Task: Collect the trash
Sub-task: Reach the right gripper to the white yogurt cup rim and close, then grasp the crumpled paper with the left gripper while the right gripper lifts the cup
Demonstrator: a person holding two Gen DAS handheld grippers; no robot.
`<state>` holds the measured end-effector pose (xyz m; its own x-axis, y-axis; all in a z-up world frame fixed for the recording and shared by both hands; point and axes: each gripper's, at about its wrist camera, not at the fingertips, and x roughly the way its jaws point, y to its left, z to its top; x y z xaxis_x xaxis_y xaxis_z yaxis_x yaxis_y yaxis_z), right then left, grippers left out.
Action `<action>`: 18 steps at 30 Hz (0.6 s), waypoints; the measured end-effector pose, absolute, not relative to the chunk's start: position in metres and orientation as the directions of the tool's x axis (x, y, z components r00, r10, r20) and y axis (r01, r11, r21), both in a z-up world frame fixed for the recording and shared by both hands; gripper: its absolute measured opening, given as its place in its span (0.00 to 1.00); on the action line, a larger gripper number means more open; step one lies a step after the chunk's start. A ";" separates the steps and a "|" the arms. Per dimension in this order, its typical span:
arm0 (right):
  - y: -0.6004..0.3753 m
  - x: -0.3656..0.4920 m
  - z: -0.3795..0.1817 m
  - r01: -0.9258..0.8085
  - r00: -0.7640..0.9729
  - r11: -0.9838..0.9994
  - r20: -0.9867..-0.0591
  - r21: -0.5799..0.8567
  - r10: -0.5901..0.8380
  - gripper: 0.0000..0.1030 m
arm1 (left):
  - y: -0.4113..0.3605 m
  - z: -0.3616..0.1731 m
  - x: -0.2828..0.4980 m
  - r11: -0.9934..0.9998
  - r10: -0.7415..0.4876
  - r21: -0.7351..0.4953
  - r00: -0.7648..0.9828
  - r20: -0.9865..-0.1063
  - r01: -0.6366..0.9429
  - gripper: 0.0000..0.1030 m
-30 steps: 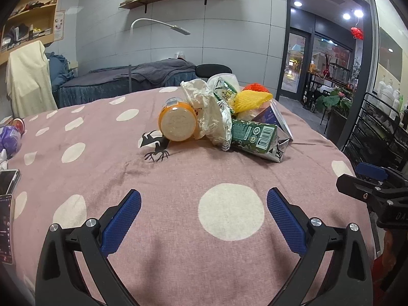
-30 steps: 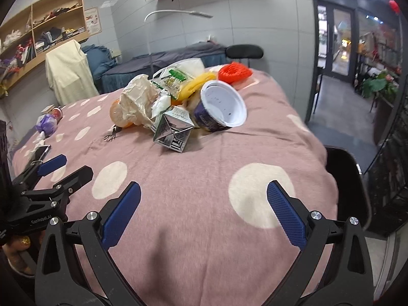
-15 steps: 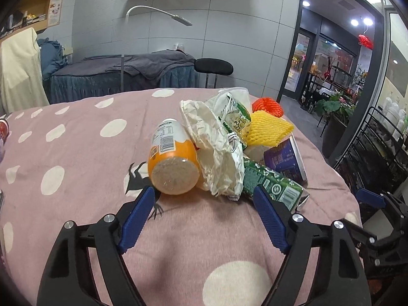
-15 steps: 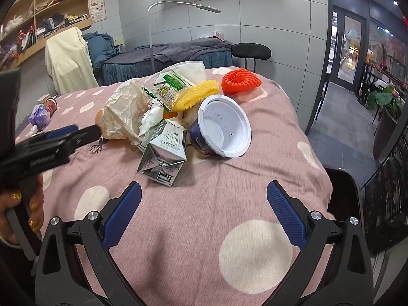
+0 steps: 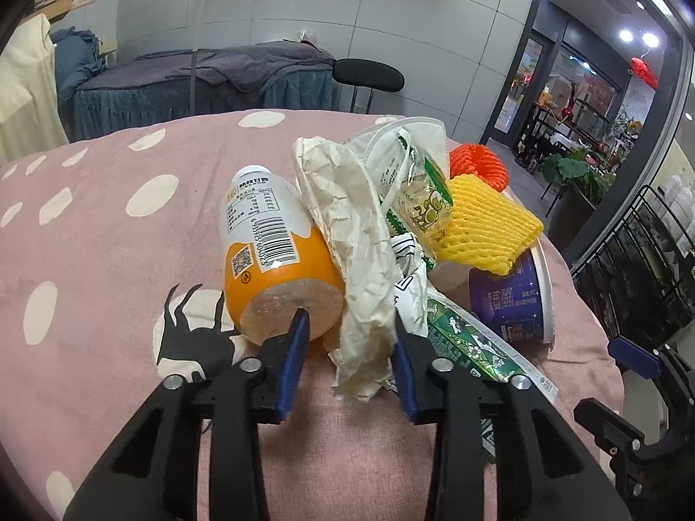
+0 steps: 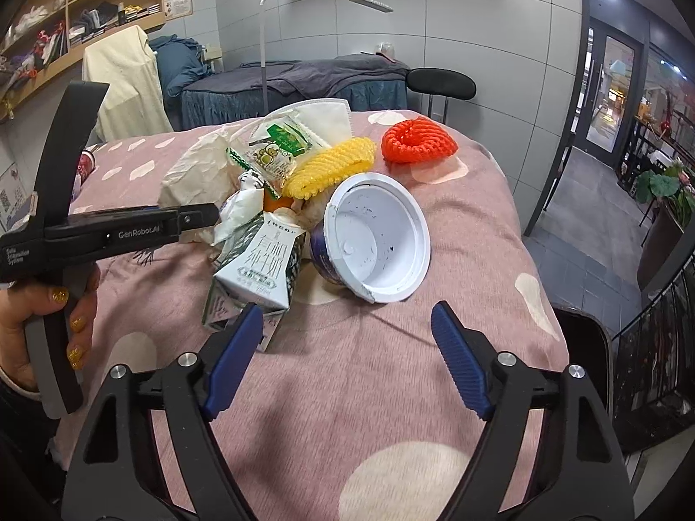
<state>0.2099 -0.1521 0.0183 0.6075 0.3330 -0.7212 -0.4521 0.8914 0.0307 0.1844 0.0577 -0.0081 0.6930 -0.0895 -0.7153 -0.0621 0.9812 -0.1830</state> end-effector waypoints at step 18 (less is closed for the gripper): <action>-0.114 0.285 -0.004 -0.549 0.466 0.835 -0.817 0.033 0.339 0.13 | 0.063 0.015 0.149 0.976 -0.119 -0.216 0.758 -0.641 -0.030 0.15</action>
<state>0.2847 -0.1145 -0.0044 0.4664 0.3389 -0.8170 -0.5491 0.8351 0.0329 0.1489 0.0628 0.0145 0.7584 -0.1188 -0.6409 -0.0296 0.9760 -0.2159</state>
